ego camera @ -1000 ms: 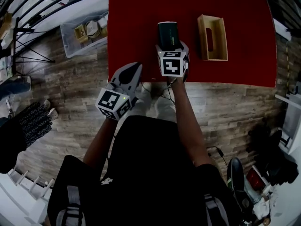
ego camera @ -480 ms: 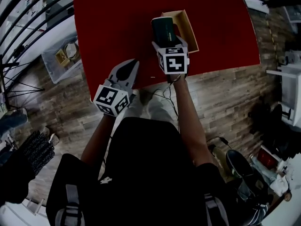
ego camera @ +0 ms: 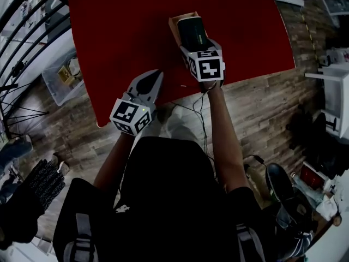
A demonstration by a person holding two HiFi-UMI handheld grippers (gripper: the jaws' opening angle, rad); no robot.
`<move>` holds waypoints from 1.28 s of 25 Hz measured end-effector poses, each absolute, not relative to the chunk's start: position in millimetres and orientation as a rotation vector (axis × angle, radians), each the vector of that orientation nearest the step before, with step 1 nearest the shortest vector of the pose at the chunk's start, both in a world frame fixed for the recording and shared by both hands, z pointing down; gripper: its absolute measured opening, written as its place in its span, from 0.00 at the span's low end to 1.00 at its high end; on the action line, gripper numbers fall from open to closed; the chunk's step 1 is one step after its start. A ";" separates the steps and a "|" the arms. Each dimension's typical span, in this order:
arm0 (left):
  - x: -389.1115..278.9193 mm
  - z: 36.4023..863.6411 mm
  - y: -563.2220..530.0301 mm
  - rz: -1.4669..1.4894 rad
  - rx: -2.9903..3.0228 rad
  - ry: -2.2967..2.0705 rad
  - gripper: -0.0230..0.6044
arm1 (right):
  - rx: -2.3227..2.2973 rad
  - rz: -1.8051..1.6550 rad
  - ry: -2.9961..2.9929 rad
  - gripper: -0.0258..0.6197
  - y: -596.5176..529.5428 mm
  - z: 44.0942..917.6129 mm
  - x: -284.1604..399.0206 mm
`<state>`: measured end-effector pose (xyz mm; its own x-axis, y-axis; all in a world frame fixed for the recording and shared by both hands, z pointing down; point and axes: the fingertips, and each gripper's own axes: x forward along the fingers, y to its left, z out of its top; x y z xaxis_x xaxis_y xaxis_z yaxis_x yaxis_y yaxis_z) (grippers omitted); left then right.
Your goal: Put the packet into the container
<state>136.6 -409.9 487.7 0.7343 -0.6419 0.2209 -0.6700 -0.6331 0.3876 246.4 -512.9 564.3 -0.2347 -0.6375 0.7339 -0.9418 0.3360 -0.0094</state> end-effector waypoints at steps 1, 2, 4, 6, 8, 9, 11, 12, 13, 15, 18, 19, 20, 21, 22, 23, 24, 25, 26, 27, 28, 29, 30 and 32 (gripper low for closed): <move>136.9 488.6 -411.4 0.085 2.484 -1.004 0.04 | 1.367 0.609 -1.964 0.65 -515.6 565.3 247.9; 136.7 489.7 -412.9 0.085 2.479 -1.009 0.04 | 1.351 0.602 -1.960 0.65 -518.1 566.4 248.6; 137.0 491.1 -415.5 0.086 2.468 -1.017 0.04 | 1.314 0.593 -1.951 0.65 -522.1 569.4 248.9; 140.2 491.2 -417.7 0.084 2.460 -1.022 0.04 | 1.283 0.596 -1.941 0.65 -525.0 574.4 250.4; 144.4 491.0 -420.2 0.082 2.462 -1.020 0.04 | 1.265 0.606 -1.930 0.65 -528.1 581.4 253.1; 145.9 491.4 -421.1 0.082 2.463 -1.019 0.04 | 1.260 0.614 -1.924 0.65 -529.2 585.5 254.3; 146.1 493.4 -421.9 0.085 2.460 -1.022 0.04 | 1.246 0.629 -1.915 0.65 -530.0 594.1 254.7; 145.0 494.7 -422.0 0.088 2.455 -1.026 0.04 | 1.239 0.632 -1.912 0.65 -530.0 598.2 254.1; 143.5 496.0 -422.0 0.091 2.450 -1.031 0.04 | 1.235 0.633 -1.909 0.65 -529.9 602.3 253.5; 140.9 498.8 -421.3 0.099 2.441 -1.039 0.04 | 1.231 0.638 -1.908 0.65 -529.5 610.1 254.1; 134.4 504.0 -422.2 0.103 2.438 -1.063 0.04 | 1.238 0.668 -1.927 0.65 -529.9 615.6 255.6; 130.7 506.3 -423.7 0.100 2.438 -1.078 0.04 | 1.240 0.673 -1.931 0.65 -530.4 616.3 255.4; 128.0 507.7 -424.7 0.099 2.437 -1.088 0.04 | 1.241 0.676 -1.934 0.65 -530.8 616.9 255.0; 127.0 507.8 -424.6 0.101 2.435 -1.090 0.04 | 1.240 0.678 -1.935 0.65 -530.7 617.1 254.7; 127.5 507.0 -423.5 0.106 2.433 -1.084 0.04 | 1.239 0.676 -1.938 0.65 -530.4 617.0 254.4; 128.1 506.1 -422.3 0.109 2.432 -1.078 0.04 | 1.237 0.670 -1.942 0.65 -530.1 616.8 254.2; 128.0 505.7 -422.0 0.106 2.434 -1.080 0.04 | 1.239 0.663 -1.949 0.66 -530.3 616.4 253.8; 127.6 505.6 -422.0 0.102 2.437 -1.085 0.04 | 1.248 0.655 -1.959 0.66 -531.1 615.6 253.5; 127.7 505.5 -421.7 0.100 2.439 -1.089 0.04 | 1.267 0.647 -1.969 0.66 -532.4 614.4 254.0; 128.3 505.4 -420.9 0.100 2.441 -1.089 0.04 | 1.291 0.639 -1.977 0.66 -533.7 613.2 255.4; 128.9 505.2 -419.8 0.101 2.442 -1.088 0.04 | 1.311 0.633 -1.981 0.66 -534.7 612.0 256.9; 129.2 504.9 -418.7 0.101 2.443 -1.085 0.04 | 1.323 0.630 -1.985 0.66 -535.3 610.7 257.8; 129.0 504.6 -417.7 0.103 2.443 -1.082 0.04 | 1.331 0.628 -1.991 0.66 -535.9 609.0 257.9; 127.4 503.9 -415.7 0.105 2.440 -1.077 0.04 | 1.348 0.629 -2.004 0.66 -536.3 603.5 257.7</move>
<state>127.4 -415.7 503.9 0.6890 -0.6795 0.2519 -0.7155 -0.5824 0.3858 257.7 -536.3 603.5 -0.2742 -0.6284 0.7280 -0.9316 0.3613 -0.0391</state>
